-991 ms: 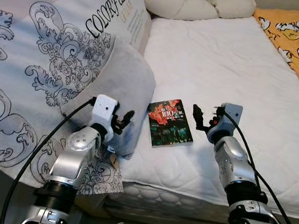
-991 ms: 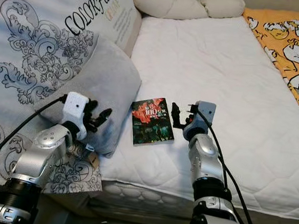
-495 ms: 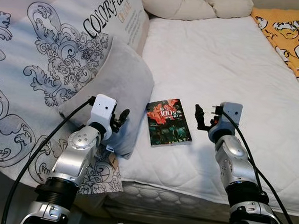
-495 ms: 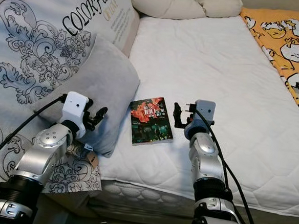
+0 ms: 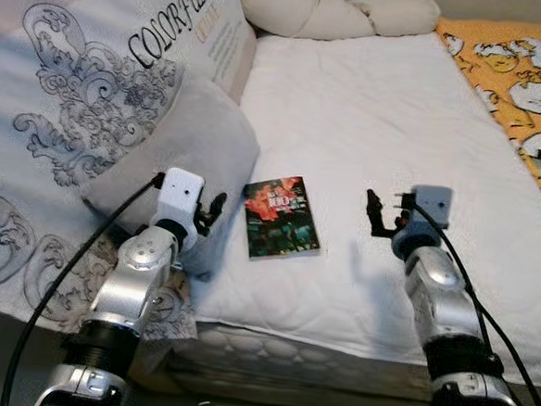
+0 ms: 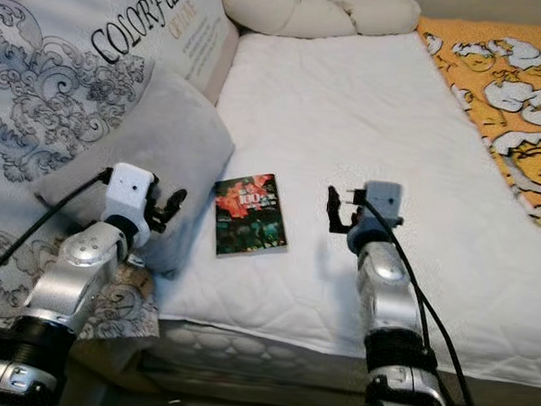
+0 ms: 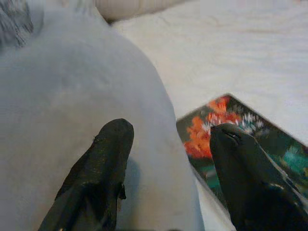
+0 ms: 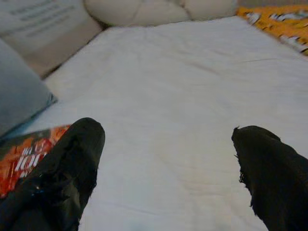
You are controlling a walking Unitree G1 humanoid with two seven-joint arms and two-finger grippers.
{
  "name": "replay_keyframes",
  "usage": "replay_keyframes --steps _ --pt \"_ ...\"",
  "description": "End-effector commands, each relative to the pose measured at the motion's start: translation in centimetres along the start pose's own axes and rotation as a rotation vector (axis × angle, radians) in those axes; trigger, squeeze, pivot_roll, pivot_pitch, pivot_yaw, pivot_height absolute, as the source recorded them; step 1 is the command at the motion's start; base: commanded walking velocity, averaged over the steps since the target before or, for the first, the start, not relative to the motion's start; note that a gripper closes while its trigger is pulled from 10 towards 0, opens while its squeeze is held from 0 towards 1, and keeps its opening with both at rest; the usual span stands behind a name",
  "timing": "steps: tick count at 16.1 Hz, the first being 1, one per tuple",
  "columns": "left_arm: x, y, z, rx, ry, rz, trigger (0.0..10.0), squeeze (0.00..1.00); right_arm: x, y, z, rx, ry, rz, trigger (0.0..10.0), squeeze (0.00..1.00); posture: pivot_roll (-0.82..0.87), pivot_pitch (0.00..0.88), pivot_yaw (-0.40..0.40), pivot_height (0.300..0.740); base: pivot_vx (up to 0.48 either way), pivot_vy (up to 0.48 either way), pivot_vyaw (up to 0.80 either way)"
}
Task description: Clean up the room
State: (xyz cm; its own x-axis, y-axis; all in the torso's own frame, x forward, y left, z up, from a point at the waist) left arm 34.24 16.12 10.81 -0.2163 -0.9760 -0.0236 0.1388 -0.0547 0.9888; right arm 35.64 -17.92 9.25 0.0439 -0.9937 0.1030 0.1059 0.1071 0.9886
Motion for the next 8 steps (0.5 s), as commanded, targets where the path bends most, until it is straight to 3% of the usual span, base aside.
replay_keyframes --steps 1,6,8 --pt "-0.6 0.1 0.5 0.009 0.036 -0.003 10.0 0.00 -0.2 0.3 0.3 0.014 0.003 -0.005 10.0 0.00 -0.06 0.000 0.091 0.740 0.000 -0.334 0.00" --pt "-0.2 -0.8 2.2 0.011 0.044 0.009 10.0 0.00 0.6 -0.5 2.3 0.007 -0.035 -0.021 10.0 0.00 -0.06 0.000 0.070 0.740 0.000 -0.339 0.00" --pt "-0.7 -1.8 4.1 -0.002 0.098 0.042 10.0 0.00 0.4 -1.0 4.5 0.007 -0.038 -0.033 10.0 0.00 -0.03 0.000 0.032 0.740 0.000 -0.336 0.00"
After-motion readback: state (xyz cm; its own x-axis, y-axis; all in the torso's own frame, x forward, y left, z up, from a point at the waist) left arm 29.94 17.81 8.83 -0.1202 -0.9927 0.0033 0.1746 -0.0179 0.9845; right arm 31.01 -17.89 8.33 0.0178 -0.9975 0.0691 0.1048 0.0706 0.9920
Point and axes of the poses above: a point about 5 cm out from each wrist's last joint towards the gripper, its own z axis pointing back from the gripper into the wrist, its own y axis along the axis of the wrist's last joint, x = y × z, the point moved 2 cm from there along -z, pointing out of the wrist towards the gripper, and after that the axes turned 8 degrees about z, right-handed, at the moved point
